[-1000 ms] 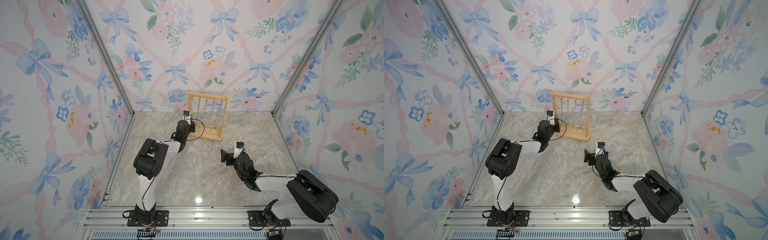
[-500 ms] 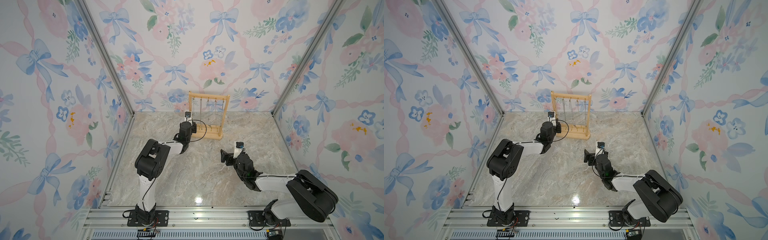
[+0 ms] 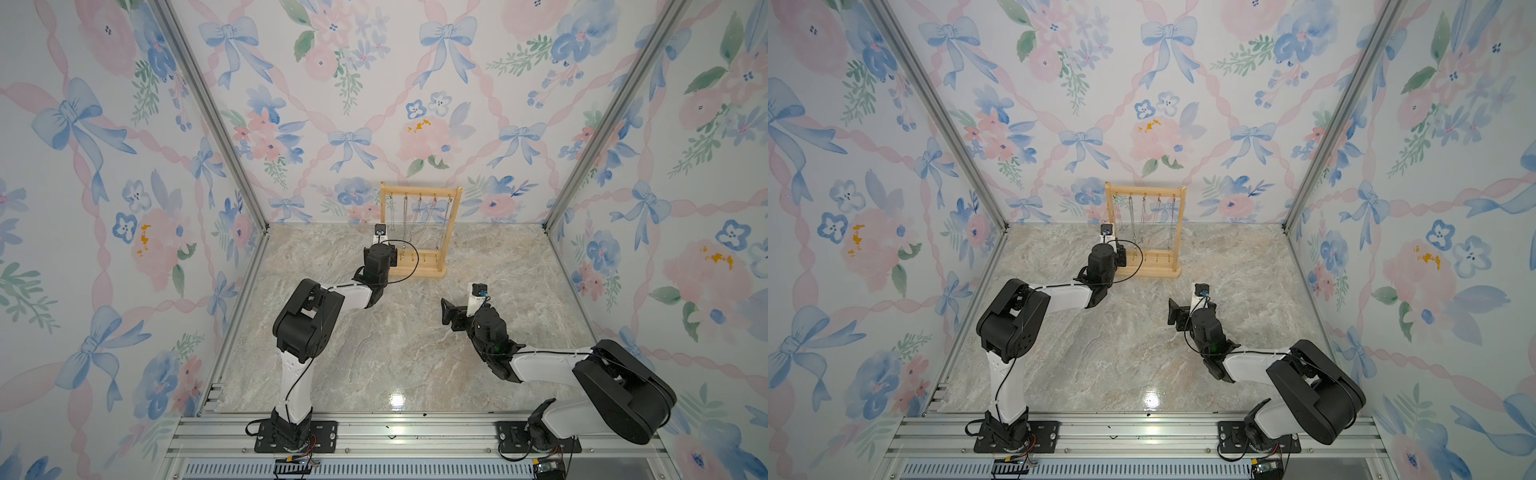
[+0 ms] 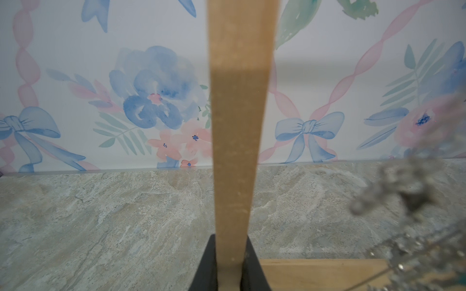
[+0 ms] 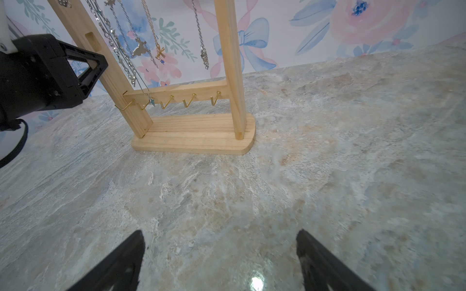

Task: Take the necklace off the jewelry display stand
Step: Adjust the stand at the center of the board.

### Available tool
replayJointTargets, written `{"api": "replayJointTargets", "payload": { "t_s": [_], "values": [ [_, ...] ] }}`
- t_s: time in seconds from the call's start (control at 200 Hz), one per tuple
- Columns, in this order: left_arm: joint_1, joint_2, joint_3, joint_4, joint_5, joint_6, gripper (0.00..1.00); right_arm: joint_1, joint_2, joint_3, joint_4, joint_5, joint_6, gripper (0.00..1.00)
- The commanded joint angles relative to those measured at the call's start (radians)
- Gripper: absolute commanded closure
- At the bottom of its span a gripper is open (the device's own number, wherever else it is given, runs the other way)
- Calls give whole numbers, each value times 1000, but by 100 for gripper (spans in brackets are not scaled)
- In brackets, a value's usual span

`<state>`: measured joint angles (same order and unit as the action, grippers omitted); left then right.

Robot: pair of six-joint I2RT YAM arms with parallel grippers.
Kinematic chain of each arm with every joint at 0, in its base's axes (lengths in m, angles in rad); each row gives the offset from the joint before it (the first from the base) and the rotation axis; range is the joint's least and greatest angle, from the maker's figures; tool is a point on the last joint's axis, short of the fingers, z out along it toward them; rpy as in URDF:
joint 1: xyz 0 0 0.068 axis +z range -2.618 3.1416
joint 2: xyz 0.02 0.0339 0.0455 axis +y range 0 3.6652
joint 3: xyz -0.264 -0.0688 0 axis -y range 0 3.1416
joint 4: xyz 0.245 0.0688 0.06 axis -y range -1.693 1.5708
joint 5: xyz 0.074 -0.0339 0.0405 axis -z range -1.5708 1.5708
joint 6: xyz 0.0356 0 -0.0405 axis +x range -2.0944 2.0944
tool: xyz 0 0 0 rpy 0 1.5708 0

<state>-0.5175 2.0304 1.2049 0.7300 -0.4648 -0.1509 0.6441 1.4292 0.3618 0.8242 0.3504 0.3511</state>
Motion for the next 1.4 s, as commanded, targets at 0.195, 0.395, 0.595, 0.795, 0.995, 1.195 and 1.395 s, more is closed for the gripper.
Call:
{"api": "replayJointTargets", "payload": {
  "t_s": [0.195,0.395,0.595,0.795,0.995,1.195,1.395],
  "values": [
    [-20,53,102,51,-61,-56,100,8,13,20,-5,-4,6,5],
    [-23,80,135,49,-38,-27,99,7,10,19,-5,-4,6,5],
    [-23,91,147,46,-33,5,93,7,9,19,-4,-4,7,5],
    [-23,72,132,42,-18,16,88,6,8,17,-4,-4,8,5],
    [-23,44,93,42,-15,10,78,6,9,19,-5,-4,7,5],
    [-23,28,75,41,-3,25,73,6,10,19,-3,-6,8,5],
    [-22,4,64,39,-5,48,69,6,8,19,-4,-5,7,5]
  ]
}}
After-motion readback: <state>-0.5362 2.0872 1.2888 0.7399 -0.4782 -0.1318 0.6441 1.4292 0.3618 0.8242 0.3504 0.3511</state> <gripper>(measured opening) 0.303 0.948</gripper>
